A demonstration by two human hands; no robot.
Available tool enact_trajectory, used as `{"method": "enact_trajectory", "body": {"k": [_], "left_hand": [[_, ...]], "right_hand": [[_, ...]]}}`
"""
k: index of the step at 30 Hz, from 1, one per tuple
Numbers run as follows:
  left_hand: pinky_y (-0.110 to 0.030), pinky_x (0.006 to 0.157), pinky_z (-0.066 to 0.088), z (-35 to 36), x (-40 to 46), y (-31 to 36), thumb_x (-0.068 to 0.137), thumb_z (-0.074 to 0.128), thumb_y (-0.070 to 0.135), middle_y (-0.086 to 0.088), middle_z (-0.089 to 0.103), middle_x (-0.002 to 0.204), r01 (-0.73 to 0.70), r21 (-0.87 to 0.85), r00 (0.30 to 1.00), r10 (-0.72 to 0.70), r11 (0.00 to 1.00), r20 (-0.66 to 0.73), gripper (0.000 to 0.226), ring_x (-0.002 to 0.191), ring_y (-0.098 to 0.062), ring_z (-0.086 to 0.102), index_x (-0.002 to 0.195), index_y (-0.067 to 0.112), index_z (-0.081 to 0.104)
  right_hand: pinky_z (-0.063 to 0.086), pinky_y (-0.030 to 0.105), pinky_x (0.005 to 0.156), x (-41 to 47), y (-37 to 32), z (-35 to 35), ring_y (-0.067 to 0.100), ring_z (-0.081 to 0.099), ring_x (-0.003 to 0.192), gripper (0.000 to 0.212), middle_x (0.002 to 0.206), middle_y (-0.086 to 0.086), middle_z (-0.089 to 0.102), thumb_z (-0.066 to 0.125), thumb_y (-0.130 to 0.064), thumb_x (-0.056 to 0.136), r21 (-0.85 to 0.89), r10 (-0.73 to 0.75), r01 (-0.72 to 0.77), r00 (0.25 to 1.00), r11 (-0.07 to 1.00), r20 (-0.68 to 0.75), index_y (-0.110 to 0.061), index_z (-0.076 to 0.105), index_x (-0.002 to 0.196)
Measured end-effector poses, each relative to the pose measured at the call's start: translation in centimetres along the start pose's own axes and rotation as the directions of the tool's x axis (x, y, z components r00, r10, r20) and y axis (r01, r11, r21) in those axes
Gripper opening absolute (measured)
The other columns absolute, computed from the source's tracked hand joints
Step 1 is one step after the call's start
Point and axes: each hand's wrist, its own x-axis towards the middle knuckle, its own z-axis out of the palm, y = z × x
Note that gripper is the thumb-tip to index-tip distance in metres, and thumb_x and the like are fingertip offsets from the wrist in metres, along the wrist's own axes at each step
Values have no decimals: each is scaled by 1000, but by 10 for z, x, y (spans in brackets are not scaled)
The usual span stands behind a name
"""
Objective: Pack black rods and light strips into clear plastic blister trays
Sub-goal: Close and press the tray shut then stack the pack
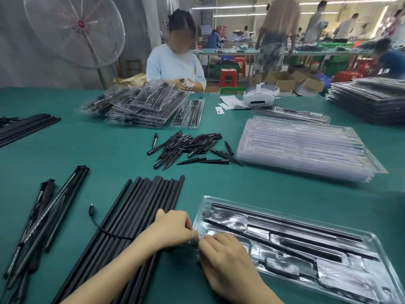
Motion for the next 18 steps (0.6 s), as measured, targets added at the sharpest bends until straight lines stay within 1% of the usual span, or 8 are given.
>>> {"method": "enact_trajectory", "body": {"k": [4, 7, 11, 12, 14, 15, 16, 18], "left_hand": [[-27, 69, 34, -6, 11, 6, 79, 61, 28, 0, 52, 78, 31, -69, 989, -20, 997, 145, 15, 72, -18, 44, 80, 18, 50], [-22, 53, 39, -12, 9, 7, 79, 62, 18, 4, 59, 68, 45, -188, 985, -13, 981, 169, 10, 57, -10, 50, 78, 19, 52], [-22, 42, 33, -14, 4, 7, 84, 53, 9, -14, 73, 76, 125, -438, 941, 34, 890, 337, 8, 52, -16, 58, 80, 15, 49], [-21, 39, 31, -14, 3, 5, 85, 52, 8, -13, 73, 70, 159, -484, 923, 45, 861, 383, 10, 47, -16, 54, 79, 15, 47], [-22, 38, 29, -14, 0, 4, 86, 54, 9, -5, 68, 57, 173, -523, 914, 63, 835, 402, 15, 45, -15, 52, 83, 15, 41], [-21, 37, 30, -14, -1, 4, 86, 55, 8, -4, 65, 54, 158, -538, 917, 80, 828, 392, 17, 45, -14, 55, 83, 15, 40], [-18, 36, 31, -15, -3, 4, 86, 56, 7, -4, 62, 53, 144, -543, 919, 92, 827, 383, 17, 44, -11, 57, 82, 14, 41], [-14, 34, 30, -13, -6, 5, 85, 56, 7, -7, 61, 56, 132, -545, 931, 85, 828, 355, 14, 39, -5, 54, 80, 13, 44]], "right_hand": [[46, 24, 61, -2, -1, -2, 16, 55, 66, 1, 74, -5, 62, 64, -18, 73, 72, 35, -38, 999, 997, 34, -17, 63, 73], [48, 28, 68, -1, 1, -9, 17, 56, 74, 14, 80, -4, 64, 54, -23, 81, 264, 143, -174, 981, 949, 134, -14, 65, 81], [49, 22, 75, 22, 25, -26, 2, 62, 81, 7, 84, -9, 68, 63, -20, 88, 664, 381, -471, 878, 581, 289, -15, 69, 88], [49, 22, 81, 32, 36, -28, 2, 62, 88, 9, 93, -8, 69, 64, -19, 88, 639, 368, -485, 873, 597, 319, -17, 69, 96], [40, 31, 99, 54, 57, -26, 9, 50, 117, 29, 125, -5, 59, 62, -30, 91, 360, 193, -350, 894, 865, 404, -25, 62, 119], [33, 35, 104, 65, 64, -22, 11, 38, 127, 37, 138, -8, 48, 59, -37, 92, 222, 94, -233, 860, 947, 501, -31, 56, 128], [25, 37, 107, 76, 69, -19, 11, 29, 133, 42, 144, -10, 41, 57, -42, 92, 155, 10, -125, 809, 980, 588, -35, 52, 132], [13, 44, 109, 95, 73, -12, 10, 21, 136, 50, 145, -10, 40, 58, -49, 89, 185, -115, -26, 695, 982, 710, -35, 48, 135]]}}
